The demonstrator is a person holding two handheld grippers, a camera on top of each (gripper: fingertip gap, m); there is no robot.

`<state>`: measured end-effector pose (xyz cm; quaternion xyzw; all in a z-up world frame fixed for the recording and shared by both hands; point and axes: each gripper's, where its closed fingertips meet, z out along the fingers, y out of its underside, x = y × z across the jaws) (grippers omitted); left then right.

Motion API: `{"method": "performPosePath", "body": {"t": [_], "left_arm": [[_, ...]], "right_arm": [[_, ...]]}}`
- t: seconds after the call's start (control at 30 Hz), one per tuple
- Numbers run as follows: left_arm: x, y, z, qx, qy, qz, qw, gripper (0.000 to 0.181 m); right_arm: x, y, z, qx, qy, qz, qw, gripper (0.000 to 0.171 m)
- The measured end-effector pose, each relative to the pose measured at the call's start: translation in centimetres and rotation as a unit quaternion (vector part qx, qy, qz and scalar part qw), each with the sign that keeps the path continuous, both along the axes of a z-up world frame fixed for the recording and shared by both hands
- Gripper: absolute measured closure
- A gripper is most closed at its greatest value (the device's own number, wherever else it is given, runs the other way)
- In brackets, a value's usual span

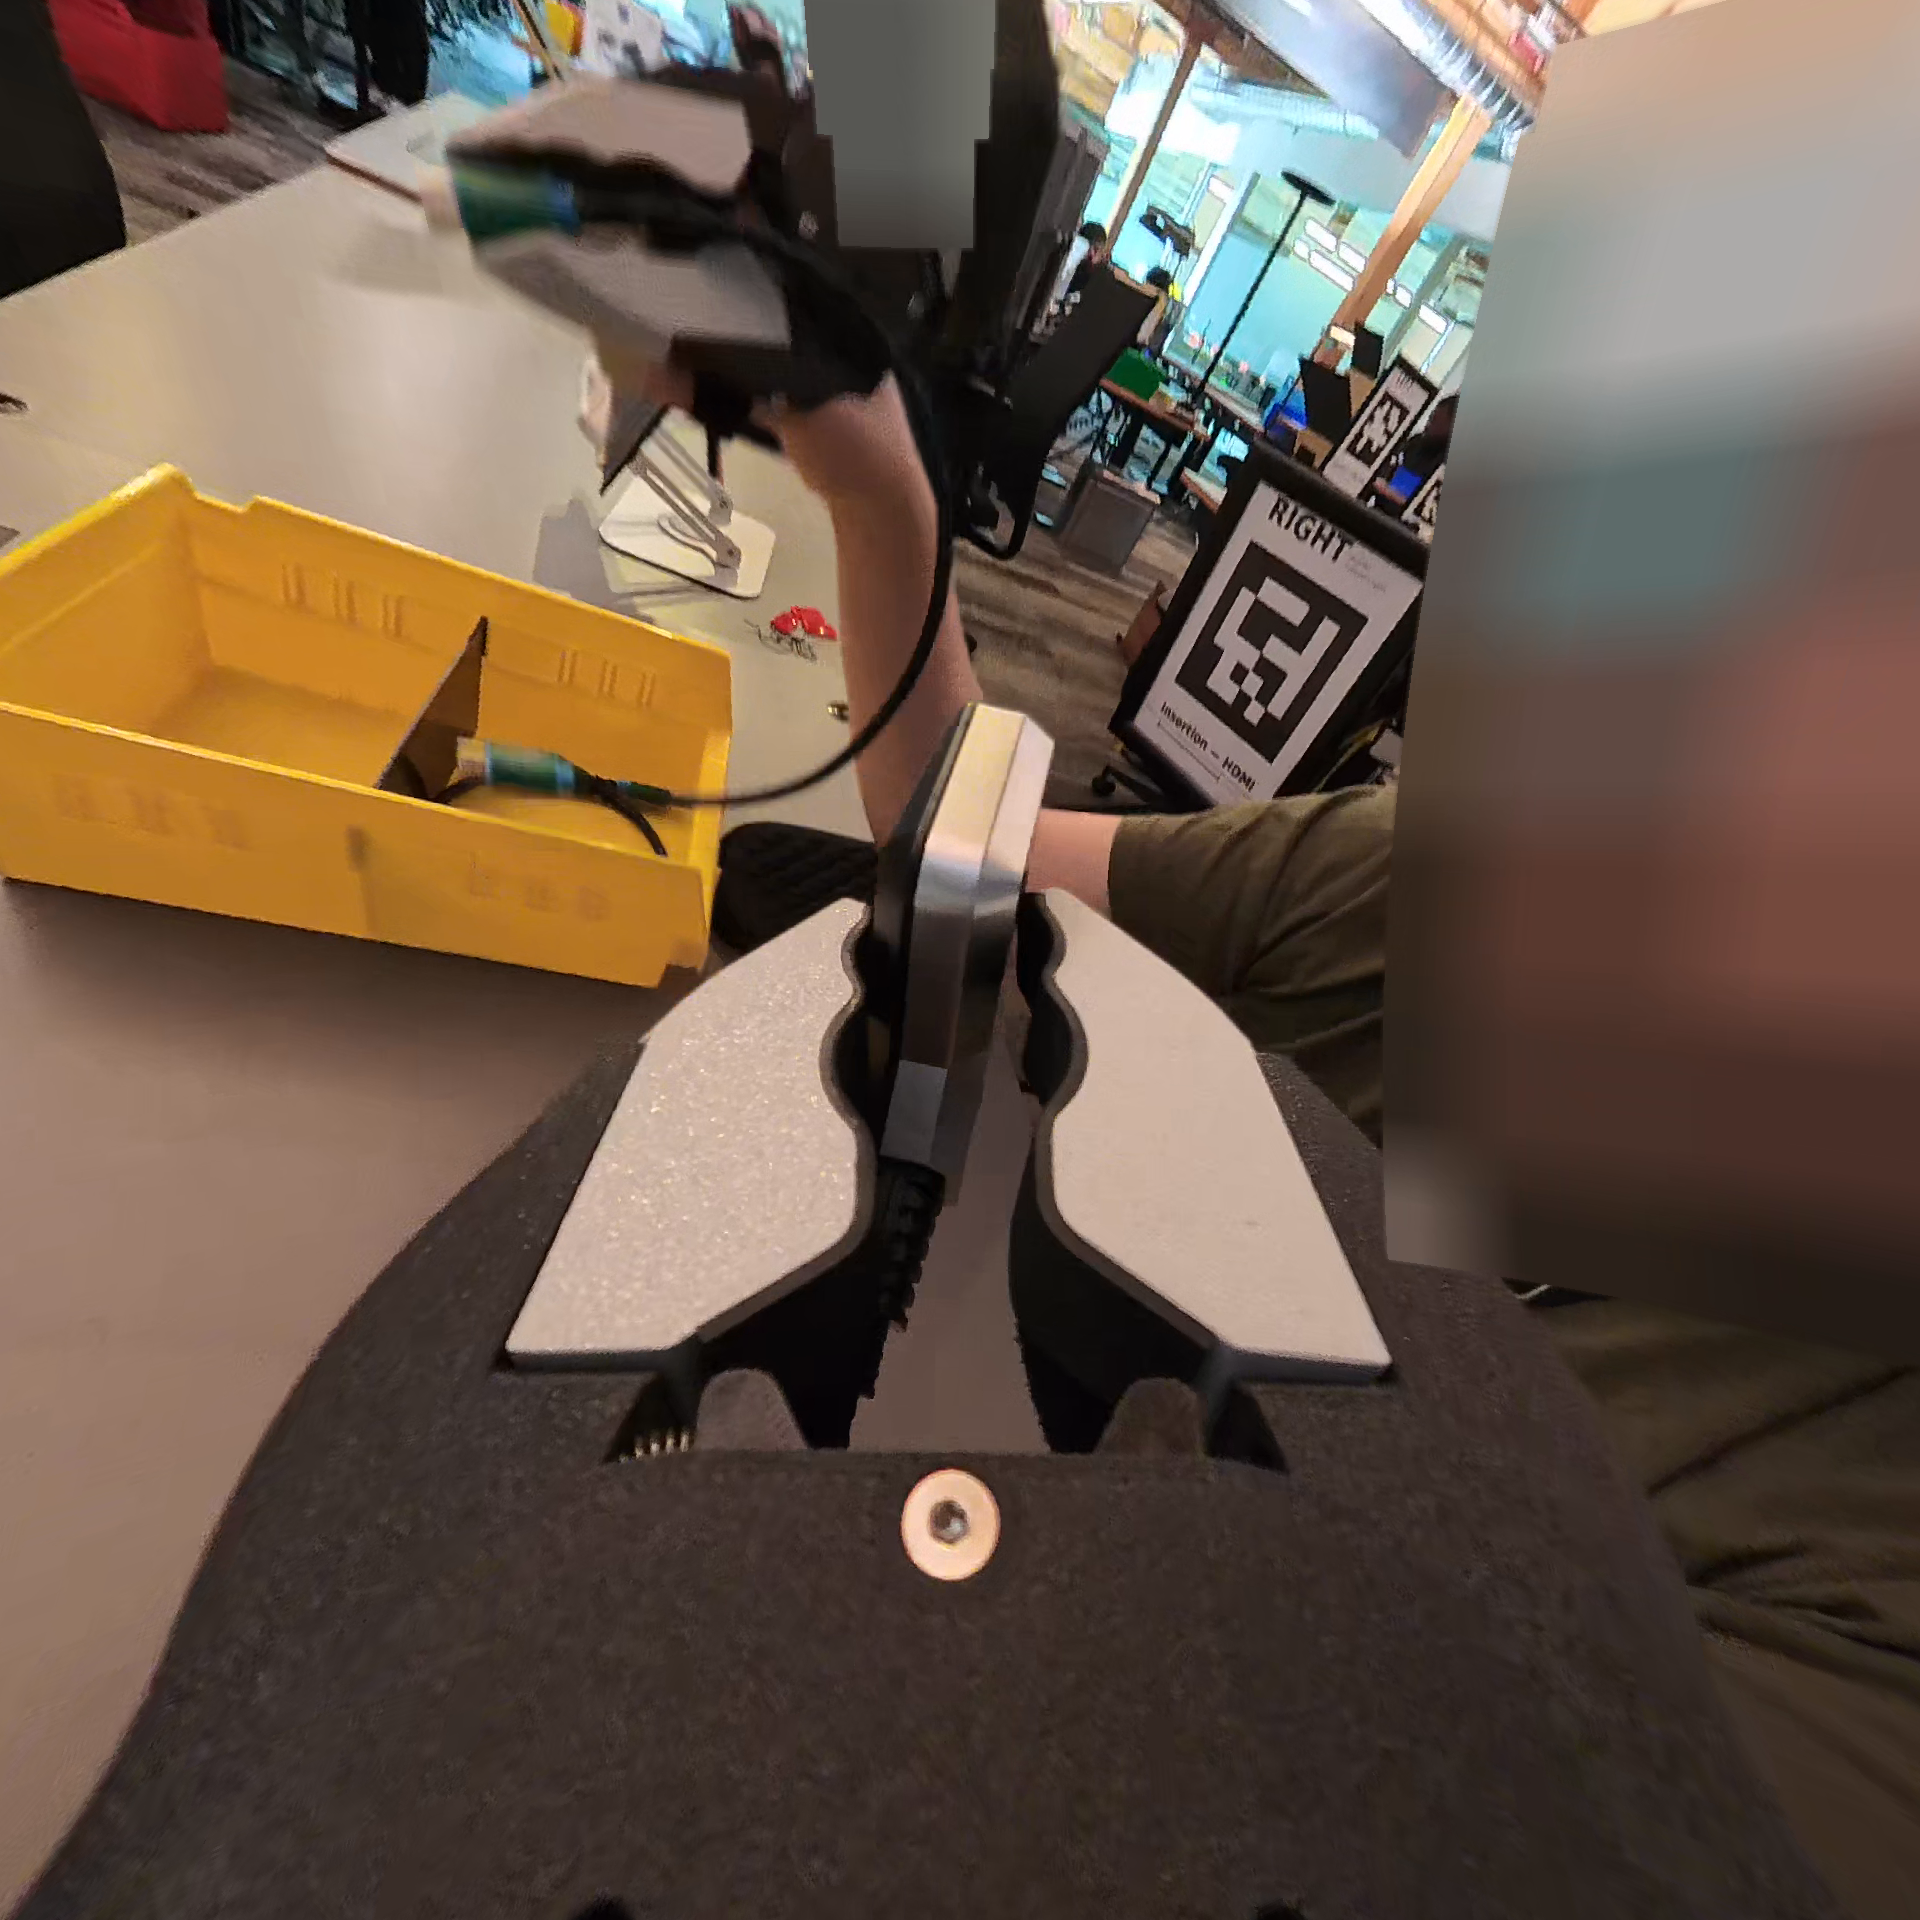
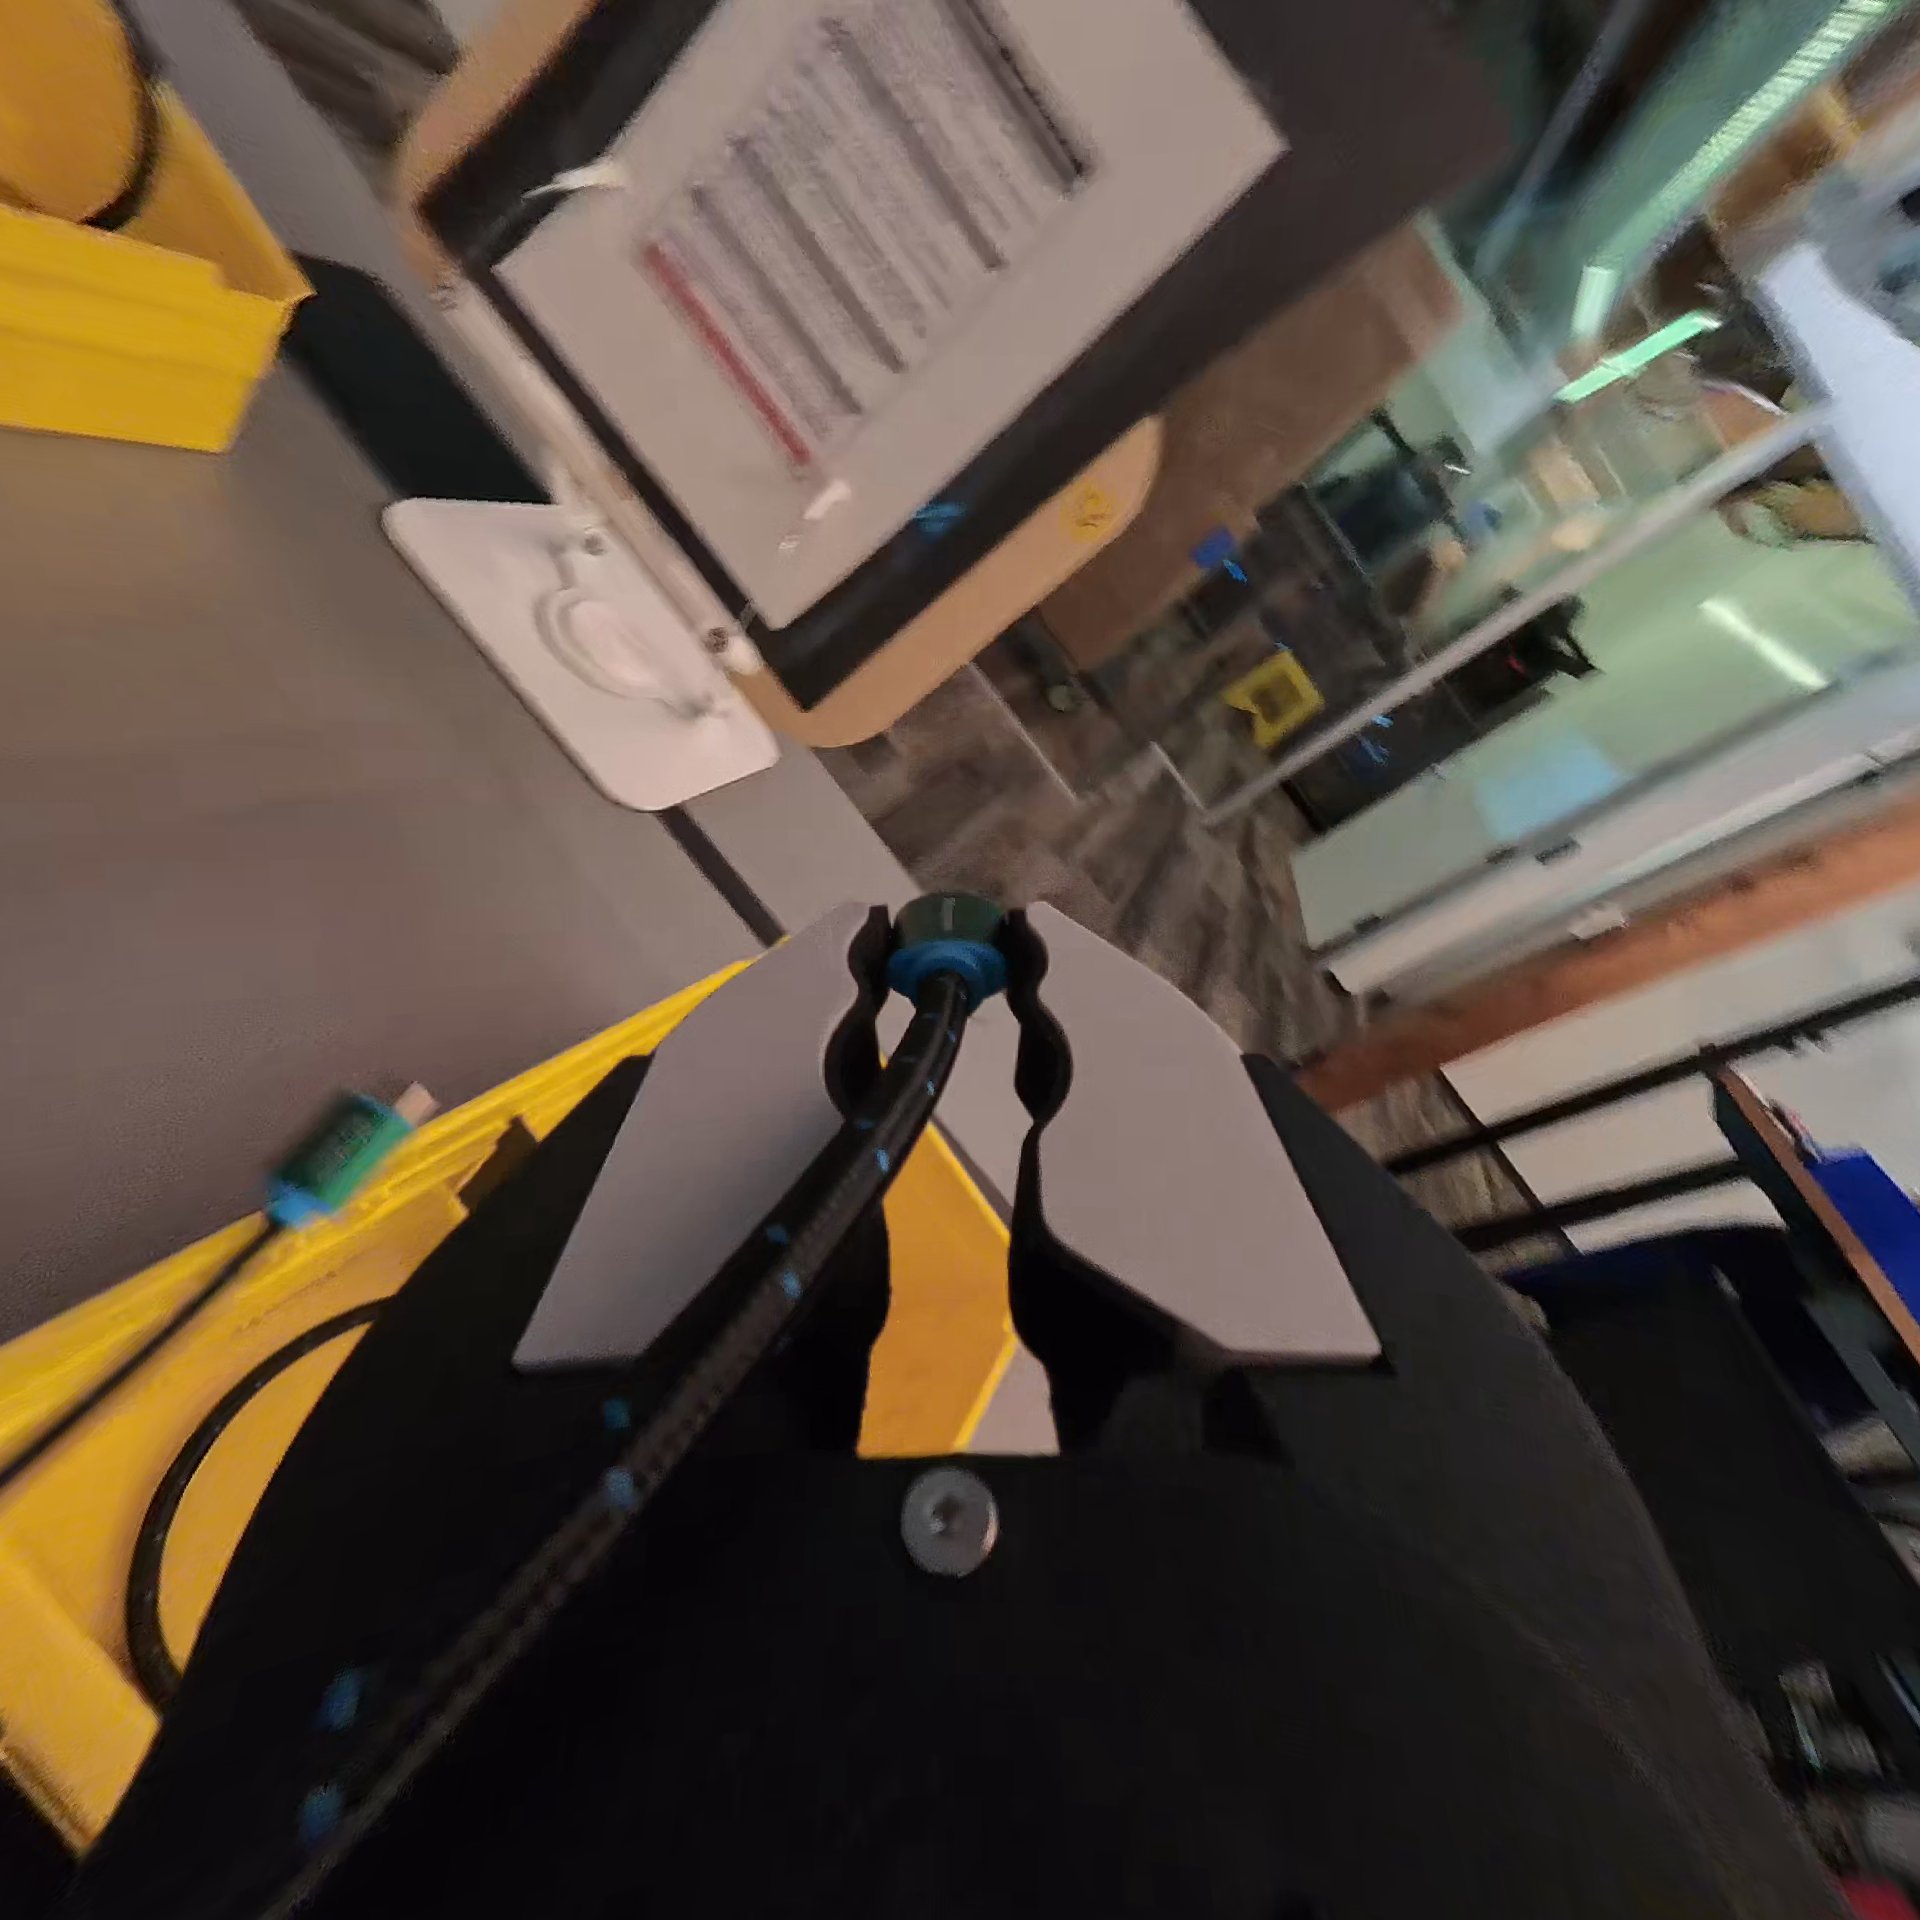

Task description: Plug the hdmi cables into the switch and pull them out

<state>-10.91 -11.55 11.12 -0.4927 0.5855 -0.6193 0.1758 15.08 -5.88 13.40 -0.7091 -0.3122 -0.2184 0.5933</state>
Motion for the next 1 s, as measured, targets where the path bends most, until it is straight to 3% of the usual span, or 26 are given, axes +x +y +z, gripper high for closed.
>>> {"method": "performPosePath", "body": {"t": [0.03, 0.13, 0.23, 0.33, 0.53, 0.63, 0.8, 0.93, 1.0], "left_arm": [[0.0, -0.2, -0.3, 0.006, 0.008, -0.005, 1.0, 0.156], [0.4, -0.5, -0.7, 0.012, 0.021, -0.011, 1.0, 0.156], [0.9, -0.5, -1.1, -0.001, 0.033, -0.014, 0.999, 0.156], [1.1, -0.5, -1.4, -0.012, 0.043, -0.017, 0.999, 0.156], [1.3, -0.7, -1.1, -0.009, 0.032, -0.017, 0.999, 0.156], [1.2, -0.9, -0.8, -0.009, 0.022, -0.017, 1.0, 0.156], [1.3, -1.0, -0.7, -0.005, 0.021, -0.017, 1.0, 0.156], [1.4, -1.3, -0.7, -0.003, 0.023, -0.022, 0.999, 0.156], [1.4, -1.4, -0.7, -0.002, 0.024, -0.024, 0.999, 0.156]], "right_arm": [[0.5, -0.8, 1.1, 0.014, 0.008, -0.021, 1.0, 0.148], [3.2, -2.6, 2.1, -0.039, 0.007, -0.094, 0.995, 0.148], [7.4, -2.7, 0.1, -0.168, -0.037, -0.191, 0.966, 0.148], [11.4, -2.2, -4.2, -0.284, -0.108, -0.274, 0.912, 0.148], [15.7, -2.7, -13.3, -0.436, -0.184, -0.352, 0.808, 0.148], [16.5, -2.7, -16.3, -0.471, -0.178, -0.364, 0.784, 0.149], [18.2, -0.4, -15.7, -0.434, -0.139, -0.404, 0.793, 0.148], [15.1, -1.5, -19.9, -0.531, -0.054, -0.351, 0.77, 0.148], [14.1, -3.1, -21.6, -0.573, -0.031, -0.348, 0.741, 0.147]]}}
